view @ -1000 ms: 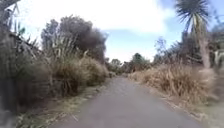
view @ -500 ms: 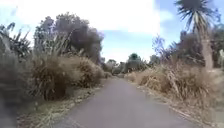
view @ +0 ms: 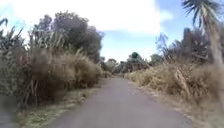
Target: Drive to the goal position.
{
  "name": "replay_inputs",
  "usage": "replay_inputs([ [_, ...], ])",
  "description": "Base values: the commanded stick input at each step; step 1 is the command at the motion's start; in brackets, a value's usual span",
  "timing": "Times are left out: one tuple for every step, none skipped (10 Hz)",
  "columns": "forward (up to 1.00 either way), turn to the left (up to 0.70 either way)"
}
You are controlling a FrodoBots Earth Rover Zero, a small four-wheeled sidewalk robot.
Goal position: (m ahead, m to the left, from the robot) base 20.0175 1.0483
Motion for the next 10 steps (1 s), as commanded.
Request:
replay_inputs([
  [0.85, 0.00],
  [0.85, 0.00],
  [0.85, 0.00],
  [0.85, 0.00],
  [0.85, 0.00],
  [0.85, 0.00],
  [0.85, 0.00],
  [0.85, 0.00],
  [0.85, 0.00],
  [0.85, 0.00],
])
